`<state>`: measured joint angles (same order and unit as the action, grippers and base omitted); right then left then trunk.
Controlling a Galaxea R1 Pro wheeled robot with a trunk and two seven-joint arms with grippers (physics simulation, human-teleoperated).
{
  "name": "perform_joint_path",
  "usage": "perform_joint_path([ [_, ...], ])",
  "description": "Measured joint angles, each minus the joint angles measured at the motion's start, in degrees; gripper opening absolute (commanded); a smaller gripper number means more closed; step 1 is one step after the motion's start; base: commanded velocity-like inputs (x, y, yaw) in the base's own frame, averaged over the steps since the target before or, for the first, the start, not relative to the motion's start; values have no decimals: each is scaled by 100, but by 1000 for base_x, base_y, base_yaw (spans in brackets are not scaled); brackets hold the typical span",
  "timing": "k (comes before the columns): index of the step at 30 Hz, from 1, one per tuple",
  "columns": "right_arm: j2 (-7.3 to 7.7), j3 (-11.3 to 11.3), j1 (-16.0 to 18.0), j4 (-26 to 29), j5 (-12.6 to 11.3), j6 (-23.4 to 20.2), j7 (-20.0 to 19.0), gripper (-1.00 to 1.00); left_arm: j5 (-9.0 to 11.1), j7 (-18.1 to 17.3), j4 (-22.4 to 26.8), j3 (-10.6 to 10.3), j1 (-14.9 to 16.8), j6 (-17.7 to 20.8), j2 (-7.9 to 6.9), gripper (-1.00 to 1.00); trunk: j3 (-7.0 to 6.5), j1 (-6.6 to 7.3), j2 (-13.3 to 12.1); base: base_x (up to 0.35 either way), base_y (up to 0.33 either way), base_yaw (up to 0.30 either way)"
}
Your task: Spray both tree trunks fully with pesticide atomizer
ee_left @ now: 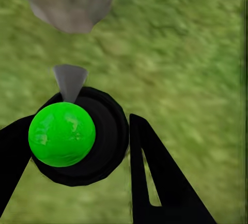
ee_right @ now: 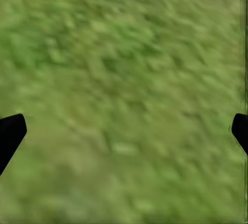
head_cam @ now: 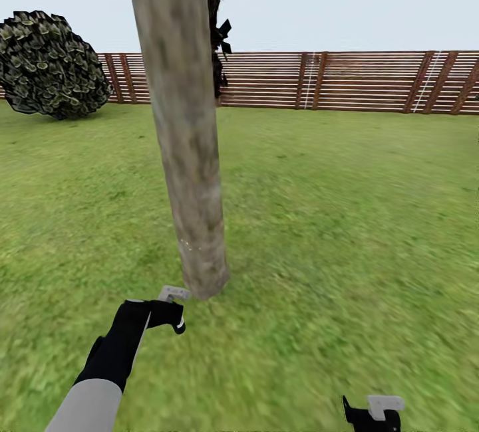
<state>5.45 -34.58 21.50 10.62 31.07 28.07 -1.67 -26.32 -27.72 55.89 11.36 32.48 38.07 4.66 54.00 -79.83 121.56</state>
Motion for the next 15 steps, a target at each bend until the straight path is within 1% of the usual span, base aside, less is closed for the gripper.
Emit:
perform_joint_path([
  [6,0,0,-2,0,0,0,0,100,-7,0,0,14,0,-1,-2,-100,0,0,0,-92,-271,0],
  [10,0,0,0,4,1,0,0,100,-9,0,-3,18,0,4,-14,-100,0,1,0,-12,-66,18],
  [12,13,-1,0,5,0,-1,2,100,-6,3,-40,12,-1,2,-17,-100,0,1,0,-2,-12,170],
  [14,24,-1,0,6,0,-1,0,100,31,3,-78,-11,61,22,9,-100,0,1,0,-1,-3,116],
  [15,31,-1,0,7,5,-1,-1,100,47,1,-92,-43,200,137,39,-100,-1,1,0,0,-1,37],
])
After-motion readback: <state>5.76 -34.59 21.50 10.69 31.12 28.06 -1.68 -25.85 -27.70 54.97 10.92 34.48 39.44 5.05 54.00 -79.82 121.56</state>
